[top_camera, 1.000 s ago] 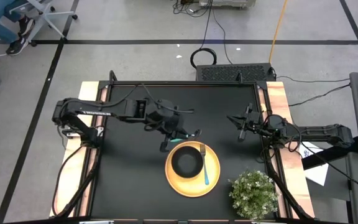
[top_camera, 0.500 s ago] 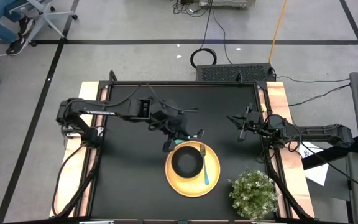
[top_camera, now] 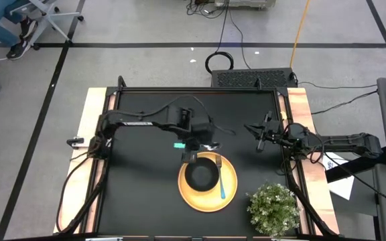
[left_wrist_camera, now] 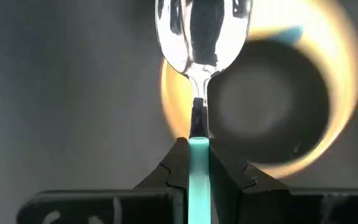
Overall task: Pick and place plate/cup/fork/spoon on tray
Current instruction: Put the blue spoon into the black bowl
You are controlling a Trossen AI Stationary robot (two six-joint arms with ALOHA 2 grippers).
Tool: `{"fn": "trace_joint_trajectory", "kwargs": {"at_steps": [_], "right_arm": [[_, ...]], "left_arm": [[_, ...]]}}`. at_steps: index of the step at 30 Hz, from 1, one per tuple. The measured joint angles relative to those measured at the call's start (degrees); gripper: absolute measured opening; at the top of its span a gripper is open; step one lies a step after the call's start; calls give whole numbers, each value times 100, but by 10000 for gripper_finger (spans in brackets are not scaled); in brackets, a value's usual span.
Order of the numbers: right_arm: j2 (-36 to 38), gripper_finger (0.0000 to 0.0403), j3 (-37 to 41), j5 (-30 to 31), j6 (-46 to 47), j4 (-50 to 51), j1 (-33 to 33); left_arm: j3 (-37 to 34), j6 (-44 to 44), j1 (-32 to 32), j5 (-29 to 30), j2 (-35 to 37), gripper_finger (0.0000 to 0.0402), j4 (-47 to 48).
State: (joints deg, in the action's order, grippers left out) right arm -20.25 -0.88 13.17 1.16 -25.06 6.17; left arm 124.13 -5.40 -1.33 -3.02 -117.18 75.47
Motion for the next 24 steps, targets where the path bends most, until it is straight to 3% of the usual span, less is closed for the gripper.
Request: {"fn": "trace_joint_trajectory", "kwargs": {"at_steps": [7, 14, 24], "right_arm": [[-7, 0, 1, 7, -58, 0, 15], [-9, 0, 0, 13, -78, -17, 15], [-7, 0, 0, 17, -78, -36, 15]], "left_arm": [[283, -53, -388, 967, -547, 36, 1443], [283, -165, -788, 1589, -739, 36, 1457], [237, -532, -1445, 3423, -989, 36, 1465]]}}
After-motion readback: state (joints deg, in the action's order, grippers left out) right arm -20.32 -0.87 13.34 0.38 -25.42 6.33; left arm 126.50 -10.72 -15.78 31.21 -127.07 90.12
